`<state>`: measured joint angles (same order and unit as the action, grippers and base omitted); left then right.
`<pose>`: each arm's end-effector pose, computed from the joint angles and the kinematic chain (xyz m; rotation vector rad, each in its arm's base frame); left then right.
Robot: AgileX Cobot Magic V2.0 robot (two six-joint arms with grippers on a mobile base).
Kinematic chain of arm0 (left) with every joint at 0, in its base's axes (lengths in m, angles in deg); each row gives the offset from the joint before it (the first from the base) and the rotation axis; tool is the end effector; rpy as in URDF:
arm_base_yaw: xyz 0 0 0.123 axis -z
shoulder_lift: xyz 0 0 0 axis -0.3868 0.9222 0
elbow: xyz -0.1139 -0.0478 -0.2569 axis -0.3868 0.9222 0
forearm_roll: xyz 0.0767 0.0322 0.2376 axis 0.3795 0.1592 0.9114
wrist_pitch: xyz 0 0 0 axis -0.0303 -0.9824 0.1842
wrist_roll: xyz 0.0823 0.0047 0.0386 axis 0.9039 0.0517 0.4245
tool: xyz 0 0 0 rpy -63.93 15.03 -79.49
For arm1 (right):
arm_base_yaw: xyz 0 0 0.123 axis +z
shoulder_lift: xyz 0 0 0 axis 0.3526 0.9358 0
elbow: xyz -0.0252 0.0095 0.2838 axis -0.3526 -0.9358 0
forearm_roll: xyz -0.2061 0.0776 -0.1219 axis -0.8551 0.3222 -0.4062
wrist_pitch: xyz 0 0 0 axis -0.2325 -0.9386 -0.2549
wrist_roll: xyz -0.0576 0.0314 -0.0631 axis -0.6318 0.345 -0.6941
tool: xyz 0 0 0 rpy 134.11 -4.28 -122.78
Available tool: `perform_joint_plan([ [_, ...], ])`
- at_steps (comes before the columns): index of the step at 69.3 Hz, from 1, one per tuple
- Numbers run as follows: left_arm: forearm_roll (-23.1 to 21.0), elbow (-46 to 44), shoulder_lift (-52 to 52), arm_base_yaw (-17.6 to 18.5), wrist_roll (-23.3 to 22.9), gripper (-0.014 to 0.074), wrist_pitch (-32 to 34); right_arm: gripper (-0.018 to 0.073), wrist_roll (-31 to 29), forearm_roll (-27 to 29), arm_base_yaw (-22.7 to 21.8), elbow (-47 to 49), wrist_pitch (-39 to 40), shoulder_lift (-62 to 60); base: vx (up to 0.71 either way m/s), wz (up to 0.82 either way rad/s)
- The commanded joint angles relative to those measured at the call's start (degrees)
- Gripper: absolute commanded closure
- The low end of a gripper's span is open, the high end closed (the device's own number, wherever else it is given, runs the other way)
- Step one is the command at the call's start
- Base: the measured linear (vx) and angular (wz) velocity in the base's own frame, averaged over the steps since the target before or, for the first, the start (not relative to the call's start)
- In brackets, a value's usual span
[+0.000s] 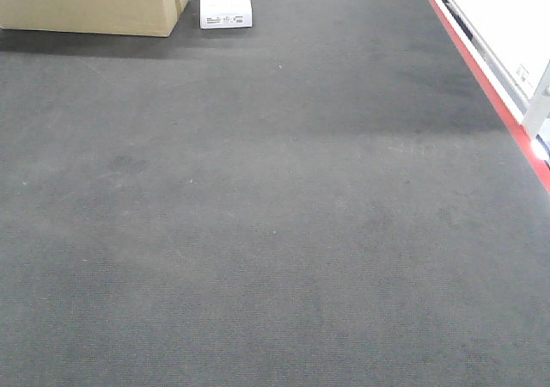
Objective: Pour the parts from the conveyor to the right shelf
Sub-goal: 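Retract the right arm holding the blue block, then turn the base away from the conveyor and drive along the aisle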
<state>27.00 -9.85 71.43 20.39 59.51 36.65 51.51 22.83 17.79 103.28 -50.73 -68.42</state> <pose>0.0566 0.0024 0.1955 -0.0573 1.5986 0.0097 0.0501 0.0027 0.2693 -0.0908 1.8104 -0.0583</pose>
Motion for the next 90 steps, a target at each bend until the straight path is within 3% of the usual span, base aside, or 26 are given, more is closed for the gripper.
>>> perform_joint_plan([
  [1, -0.4, -1.1, -0.7, 0.3, -0.5, 0.0603, 4.5, 0.0564, -0.3, -0.3, -0.1, 1.6, 4.8, 0.7, 0.0, 0.0],
  [58, -0.4, -1.1, -0.7, 0.3, -0.5, 0.0603, 4.5, 0.0564, -0.2, -0.3, -0.1, 1.6, 4.7, 0.7, -0.02, 0.01],
  [90, -0.4, -1.1, -0.7, 0.3, -0.5, 0.0603, 4.5, 0.0564, -0.2, -0.3, -0.1, 1.6, 4.7, 0.7, -0.32, -0.18],
])
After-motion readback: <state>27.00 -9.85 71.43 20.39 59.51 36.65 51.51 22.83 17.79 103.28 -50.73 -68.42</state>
